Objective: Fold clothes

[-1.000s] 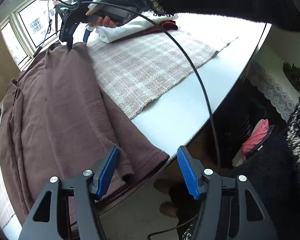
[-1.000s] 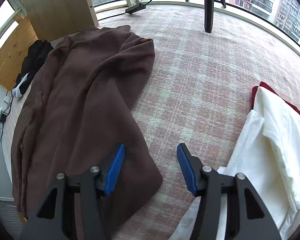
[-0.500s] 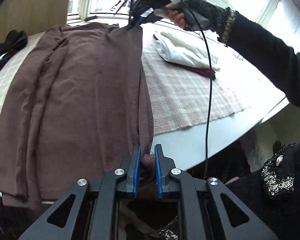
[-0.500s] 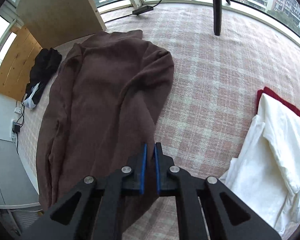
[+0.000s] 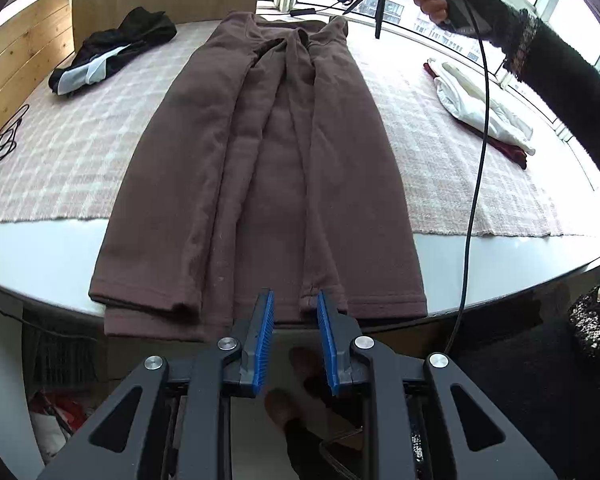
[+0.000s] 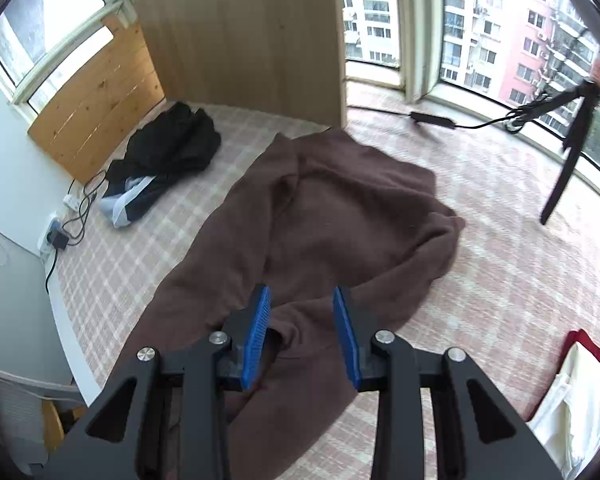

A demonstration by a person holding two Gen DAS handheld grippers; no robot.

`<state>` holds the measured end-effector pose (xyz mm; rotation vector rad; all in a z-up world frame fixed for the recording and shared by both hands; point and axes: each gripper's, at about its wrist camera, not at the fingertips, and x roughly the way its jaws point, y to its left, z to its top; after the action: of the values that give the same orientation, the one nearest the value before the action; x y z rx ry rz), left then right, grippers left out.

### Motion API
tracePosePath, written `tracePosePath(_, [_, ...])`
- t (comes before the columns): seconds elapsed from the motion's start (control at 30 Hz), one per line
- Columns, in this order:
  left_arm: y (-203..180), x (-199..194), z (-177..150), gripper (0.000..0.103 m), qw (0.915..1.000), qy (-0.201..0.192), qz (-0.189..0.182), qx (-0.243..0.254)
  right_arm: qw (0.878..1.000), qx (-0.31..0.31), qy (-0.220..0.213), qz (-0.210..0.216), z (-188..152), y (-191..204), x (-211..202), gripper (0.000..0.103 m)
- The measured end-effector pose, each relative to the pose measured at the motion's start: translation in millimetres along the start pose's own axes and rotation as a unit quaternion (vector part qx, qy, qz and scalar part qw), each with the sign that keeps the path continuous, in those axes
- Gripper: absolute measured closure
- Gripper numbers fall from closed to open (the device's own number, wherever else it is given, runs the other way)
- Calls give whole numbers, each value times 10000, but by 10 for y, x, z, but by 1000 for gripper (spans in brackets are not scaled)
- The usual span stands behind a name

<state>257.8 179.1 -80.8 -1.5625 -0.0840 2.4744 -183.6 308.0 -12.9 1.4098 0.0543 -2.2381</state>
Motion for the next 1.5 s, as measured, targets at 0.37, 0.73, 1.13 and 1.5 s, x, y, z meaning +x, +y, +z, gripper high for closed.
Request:
tracePosePath(0.37, [-162,300,710,82,9965,97,-95,821,9964,-61,595,596,-337,-28,880,71])
tracePosePath(0.73, [-198,1039,2653,78,9788,-640,215,1933,9953,759,-344,-498,86,-1526,334,71])
tracePosePath(1.13, [-56,1846,2993,75,9754,-111,463,2151,9966,797,-188,51,211,-1536,968,85])
tracePosePath(1.5, [12,1676,2974,76,9779,-219,279,2061,9971,51,-176,-737,279,-1036,947,85])
